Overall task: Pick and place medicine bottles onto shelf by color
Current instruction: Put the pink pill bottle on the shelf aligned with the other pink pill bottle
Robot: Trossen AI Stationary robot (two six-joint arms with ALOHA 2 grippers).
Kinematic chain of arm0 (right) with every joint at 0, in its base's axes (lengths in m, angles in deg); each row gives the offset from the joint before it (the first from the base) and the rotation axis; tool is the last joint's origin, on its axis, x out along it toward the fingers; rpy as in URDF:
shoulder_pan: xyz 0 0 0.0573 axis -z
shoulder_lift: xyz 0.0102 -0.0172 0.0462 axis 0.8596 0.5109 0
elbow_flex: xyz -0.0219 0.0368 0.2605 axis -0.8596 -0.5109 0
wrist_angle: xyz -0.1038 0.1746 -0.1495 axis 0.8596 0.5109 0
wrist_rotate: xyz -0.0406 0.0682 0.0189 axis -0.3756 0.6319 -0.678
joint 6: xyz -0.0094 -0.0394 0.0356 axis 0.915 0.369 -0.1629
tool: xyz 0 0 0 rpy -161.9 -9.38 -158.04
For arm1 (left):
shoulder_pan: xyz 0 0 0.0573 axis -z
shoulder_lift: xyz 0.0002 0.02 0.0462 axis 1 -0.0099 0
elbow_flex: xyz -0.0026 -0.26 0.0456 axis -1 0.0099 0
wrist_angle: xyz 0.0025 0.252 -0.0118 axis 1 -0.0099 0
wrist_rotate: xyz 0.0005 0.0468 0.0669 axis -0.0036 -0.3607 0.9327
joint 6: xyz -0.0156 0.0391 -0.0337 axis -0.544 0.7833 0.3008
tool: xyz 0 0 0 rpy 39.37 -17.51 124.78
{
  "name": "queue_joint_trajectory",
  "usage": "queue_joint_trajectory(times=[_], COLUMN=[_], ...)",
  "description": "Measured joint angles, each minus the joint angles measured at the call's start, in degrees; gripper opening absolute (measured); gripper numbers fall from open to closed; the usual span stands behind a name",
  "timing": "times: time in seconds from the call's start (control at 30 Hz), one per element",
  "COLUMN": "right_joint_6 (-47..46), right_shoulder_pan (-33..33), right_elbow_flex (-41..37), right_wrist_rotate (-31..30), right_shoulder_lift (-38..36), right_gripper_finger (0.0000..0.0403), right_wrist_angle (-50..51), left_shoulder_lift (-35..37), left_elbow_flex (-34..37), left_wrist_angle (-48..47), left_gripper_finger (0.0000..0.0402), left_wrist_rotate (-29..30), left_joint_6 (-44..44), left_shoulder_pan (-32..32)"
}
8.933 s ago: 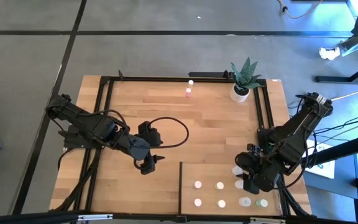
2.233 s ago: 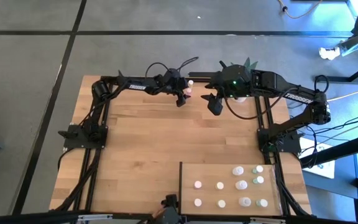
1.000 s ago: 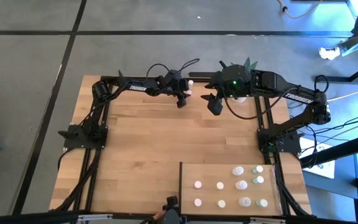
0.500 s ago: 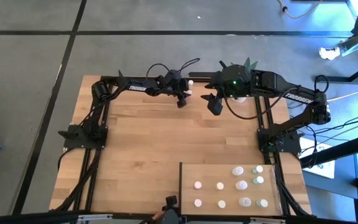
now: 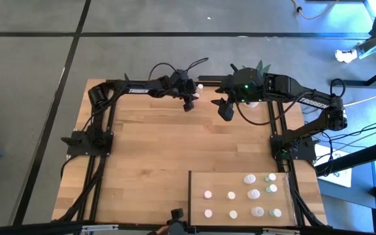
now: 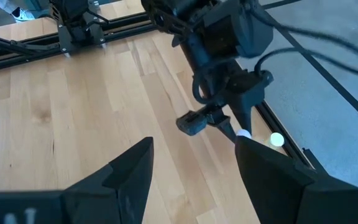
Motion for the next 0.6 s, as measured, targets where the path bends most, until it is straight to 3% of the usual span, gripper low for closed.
queue_joint_trajectory(times=[0.6], right_joint_6=[0.22], right_shoulder_pan=[0.00], right_elbow_flex=[0.00], right_wrist_rotate=[0.00], right_shoulder_lift=[0.00], right_gripper_finger=[0.0228], right_wrist_angle=[1.54], left_shoulder_lift=[8.38], left_elbow_flex=[0.03], left_wrist_angle=[-13.17], left_gripper_finger=[0.0116], left_wrist_rotate=[-2.22], left_joint_6=[-0.01], left_shoulder_pan=[0.71])
